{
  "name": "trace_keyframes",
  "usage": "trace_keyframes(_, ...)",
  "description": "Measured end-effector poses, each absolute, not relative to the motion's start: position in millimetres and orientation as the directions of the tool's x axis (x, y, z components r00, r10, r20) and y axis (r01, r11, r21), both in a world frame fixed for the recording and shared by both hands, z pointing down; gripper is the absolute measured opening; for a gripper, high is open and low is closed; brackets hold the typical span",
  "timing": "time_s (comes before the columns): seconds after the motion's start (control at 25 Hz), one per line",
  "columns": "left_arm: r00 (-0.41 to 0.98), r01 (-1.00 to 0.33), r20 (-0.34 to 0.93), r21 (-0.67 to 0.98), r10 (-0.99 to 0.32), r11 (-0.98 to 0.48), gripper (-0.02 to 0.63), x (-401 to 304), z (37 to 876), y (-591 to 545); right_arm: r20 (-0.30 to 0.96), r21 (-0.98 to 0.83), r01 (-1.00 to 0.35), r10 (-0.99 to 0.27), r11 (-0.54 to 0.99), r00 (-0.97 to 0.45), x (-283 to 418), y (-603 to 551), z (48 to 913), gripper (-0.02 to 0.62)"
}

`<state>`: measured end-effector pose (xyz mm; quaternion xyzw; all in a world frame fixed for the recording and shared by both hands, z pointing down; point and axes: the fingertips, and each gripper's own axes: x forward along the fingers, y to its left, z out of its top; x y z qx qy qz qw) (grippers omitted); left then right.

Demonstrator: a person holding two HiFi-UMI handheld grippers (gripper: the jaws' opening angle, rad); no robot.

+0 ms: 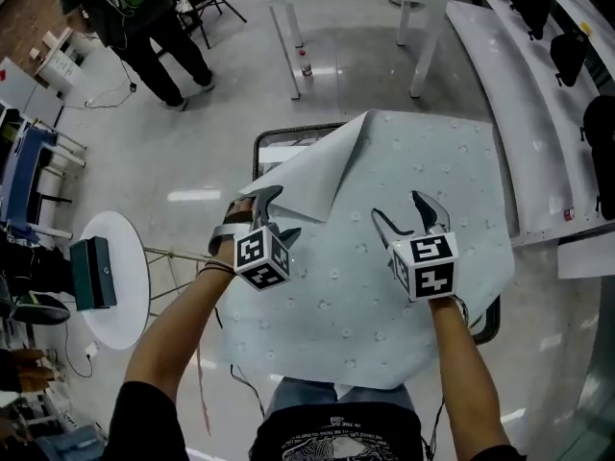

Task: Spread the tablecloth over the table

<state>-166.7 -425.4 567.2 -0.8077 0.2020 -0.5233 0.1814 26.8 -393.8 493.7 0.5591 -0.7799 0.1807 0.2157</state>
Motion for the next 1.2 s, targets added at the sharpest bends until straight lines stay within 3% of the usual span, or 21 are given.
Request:
trace_keyframes(0.2, 0.397, 0.045, 0.779, -0.545, -0.486, -0.837, 0.377, -176, 597, -438, 0.573, -0.031, -0.971, -0.792, 0.235, -0.210, 11, -381, 506, 0.341)
trace_keyframes(0.52, 0.432, 0.179, 0.756, -0.606, -0.491, -0.775, 0.330, -170, 620, -453, 0.610, 0.034, -0.987, -0.785, 0.158, -0.104, 13, -366, 518, 0.316)
trace_keyframes(0.64, 0.450, 0.176, 0.741, -0.621, -0.499, -0.764, 0.243, -166, 619, -456, 0.619, 0.049, -0.989, -0.781, 0.142, -0.082, 15, -360, 521, 0.316)
trace_keyframes(0.72, 0.482, 0.142, 0.720, -0.626, -0.499, -0.767, 0.174, -162, 613, -458, 0.624, 0.051, -0.990, -0.778, 0.131, -0.071, 18, -359, 522, 0.316)
trace_keyframes(0.84, 0.530, 0.037, 0.685, -0.608, -0.500, -0.793, 0.122, -164, 602, -468, 0.631, 0.044, -0.991, -0.773, 0.124, -0.069, 19, -361, 524, 0.316)
trace_keyframes(1.08, 0.577, -0.362, 0.589, -0.436, -0.566, -0.824, 0.031, -186, 562, -523, 0.641, 0.028, -0.992, -0.764, 0.121, -0.075, 14, -371, 527, 0.316)
trace_keyframes(1.2, 0.558, -0.473, 0.574, -0.372, -0.599, -0.798, 0.014, -202, 556, -552, 0.645, 0.024, -0.992, -0.760, 0.127, -0.082, 10, -379, 529, 0.314)
